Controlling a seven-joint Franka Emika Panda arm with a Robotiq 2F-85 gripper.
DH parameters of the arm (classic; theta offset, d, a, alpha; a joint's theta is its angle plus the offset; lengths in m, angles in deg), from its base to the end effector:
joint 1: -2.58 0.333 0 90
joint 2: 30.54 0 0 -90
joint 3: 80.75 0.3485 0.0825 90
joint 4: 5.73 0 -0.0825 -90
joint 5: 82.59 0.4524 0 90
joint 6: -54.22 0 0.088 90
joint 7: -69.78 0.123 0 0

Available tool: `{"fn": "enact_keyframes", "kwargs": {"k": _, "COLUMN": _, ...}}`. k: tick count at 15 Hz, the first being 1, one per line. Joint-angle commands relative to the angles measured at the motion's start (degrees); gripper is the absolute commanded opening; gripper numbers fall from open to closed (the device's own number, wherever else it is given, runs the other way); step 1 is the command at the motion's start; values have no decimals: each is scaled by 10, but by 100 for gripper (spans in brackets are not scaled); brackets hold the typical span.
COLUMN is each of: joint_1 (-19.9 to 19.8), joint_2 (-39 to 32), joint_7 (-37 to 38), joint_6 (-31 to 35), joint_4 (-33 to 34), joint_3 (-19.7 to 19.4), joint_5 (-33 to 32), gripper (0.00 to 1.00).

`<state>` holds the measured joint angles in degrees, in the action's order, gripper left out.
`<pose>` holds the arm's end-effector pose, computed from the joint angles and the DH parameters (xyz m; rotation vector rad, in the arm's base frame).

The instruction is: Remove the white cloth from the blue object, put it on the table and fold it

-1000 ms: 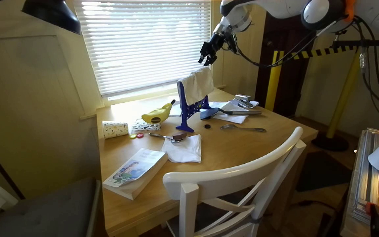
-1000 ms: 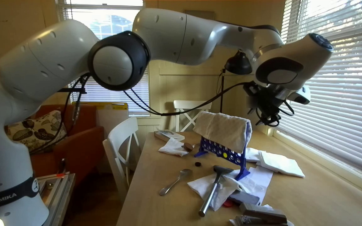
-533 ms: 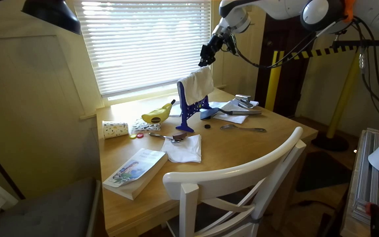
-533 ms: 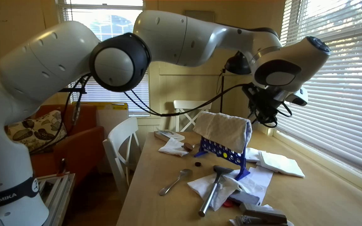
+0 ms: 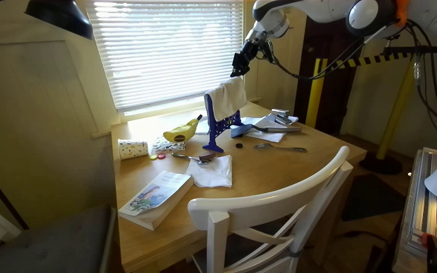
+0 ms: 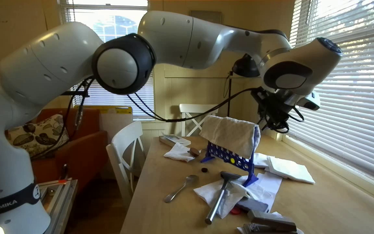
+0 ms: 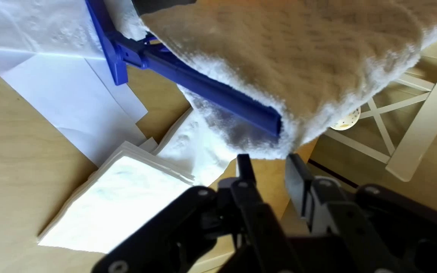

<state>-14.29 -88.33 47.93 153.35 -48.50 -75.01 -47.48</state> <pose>0.8760 -0.1527 0.3484 -2.4675 -0.0402 -0.2384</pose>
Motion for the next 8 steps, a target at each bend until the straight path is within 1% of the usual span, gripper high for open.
{"fn": "enact_keyframes", "kwargs": {"k": 1, "joint_1": 3, "joint_2": 2, "joint_7": -9, "joint_6": -3, "joint_4": 5, "joint_3": -10, "joint_5": -13, "gripper": 32}}
{"fn": "enact_keyframes", "kwargs": {"k": 3, "joint_1": 2, "joint_2": 6, "joint_7": -16, "joint_6": -7, "joint_4": 1, "joint_3": -11, "joint_5": -10, "gripper": 31}}
{"fn": "enact_keyframes", "kwargs": {"k": 5, "joint_1": 1, "joint_2": 9, "joint_7": -25, "joint_6": -13, "joint_4": -3, "joint_3": -9, "joint_5": -9, "gripper": 33}}
{"fn": "enact_keyframes", "kwargs": {"k": 8, "joint_1": -1, "joint_2": 13, "joint_7": -39, "joint_6": -20, "joint_4": -6, "joint_3": -7, "joint_5": -7, "gripper": 33}}
